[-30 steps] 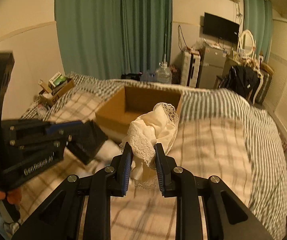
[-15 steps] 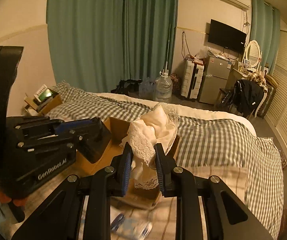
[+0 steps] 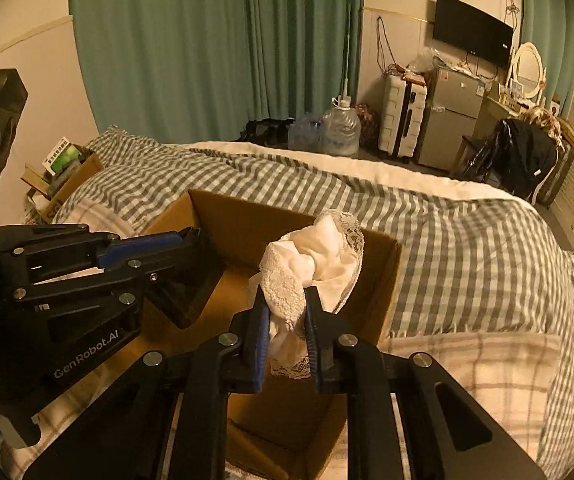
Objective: Organize objects
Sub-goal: 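Carry the lace cloth and black object into the cardboard box and open both grippers, then grasp the white earbuds case with the left gripper while the right grasps the white ring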
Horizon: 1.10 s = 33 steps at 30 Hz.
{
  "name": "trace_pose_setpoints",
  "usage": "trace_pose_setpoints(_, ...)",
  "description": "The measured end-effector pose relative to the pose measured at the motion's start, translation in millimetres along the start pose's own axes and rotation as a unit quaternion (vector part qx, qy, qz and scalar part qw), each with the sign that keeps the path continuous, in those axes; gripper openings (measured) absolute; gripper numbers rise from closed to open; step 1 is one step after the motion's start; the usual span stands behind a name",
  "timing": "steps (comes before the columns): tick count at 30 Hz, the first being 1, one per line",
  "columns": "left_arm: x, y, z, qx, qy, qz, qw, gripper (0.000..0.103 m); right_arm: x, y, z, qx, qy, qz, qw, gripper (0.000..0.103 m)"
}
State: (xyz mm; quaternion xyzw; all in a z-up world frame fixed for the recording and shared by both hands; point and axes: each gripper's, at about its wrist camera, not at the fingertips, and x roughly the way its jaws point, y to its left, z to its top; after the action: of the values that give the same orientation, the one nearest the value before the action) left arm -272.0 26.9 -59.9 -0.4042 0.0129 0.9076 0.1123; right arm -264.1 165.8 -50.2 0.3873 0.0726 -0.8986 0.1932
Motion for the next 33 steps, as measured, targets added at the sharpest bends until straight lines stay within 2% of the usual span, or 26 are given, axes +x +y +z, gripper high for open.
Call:
trace_pose_setpoints(5,-6.6,-3.7,-0.3,0.003,-0.001,0.0,1.0,0.008,-13.5,-7.0,-0.1,0.011,-0.012,0.008,1.0,0.017)
trace_pose_setpoints(7,-12.9,-5.2,3.2,0.003,0.0,0.002,1.0,0.009,-23.8,-5.1,2.4,0.012,-0.02,-0.002,1.0,0.027)
trace_pose_setpoints(10,-26.8,-7.2,4.9,0.006,-0.005,0.008,0.9999,0.013,-47.0,-6.2,4.6,0.018,-0.038,-0.014,0.999,0.056)
trace_pose_setpoints(11,-32.1,-7.8,5.3,0.008,-0.006,0.009,0.9999,0.018,-53.8,-7.2,5.8,0.02,-0.041,-0.016,0.999,0.06)
trace_pose_setpoints(12,-38.2,-9.3,6.0,0.009,-0.008,0.011,0.9999,0.03,-63.0,-7.7,6.9,0.023,-0.046,-0.018,0.999,0.064)
trace_pose_setpoints(13,-47.8,-11.3,6.7,0.011,-0.01,0.017,0.9998,0.05,-70.4,-6.8,7.7,0.023,-0.048,-0.019,0.998,0.067)
trace_pose_setpoints(15,-66.0,-12.2,6.6,0.009,-0.024,0.026,0.9994,0.068,-87.7,-5.0,9.4,0.022,-0.052,-0.024,0.998,0.067)
trace_pose_setpoints(19,-106.5,-10.6,6.3,-0.005,-0.044,0.027,0.9987,0.069,-134.3,2.0,7.6,0.016,-0.074,-0.042,0.996,0.067)
trace_pose_setpoints(25,-166.3,-12.4,-6.4,-0.001,-0.077,0.046,0.996,0.077,-204.4,20.7,-5.5,0.0,-0.106,-0.068,0.992,0.073)
trace_pose_setpoints(28,-191.0,-13.2,-19.5,-0.005,-0.086,0.052,0.9949,0.083,-233.7,31.7,-17.9,-0.006,-0.117,-0.074,0.99,0.075)
trace_pose_setpoints(33,-215.7,-17.3,-50.3,-0.009,-0.089,0.076,0.9931,0.083,-266.0,49.0,-48.5,-0.013,-0.125,-0.086,0.988,0.076)
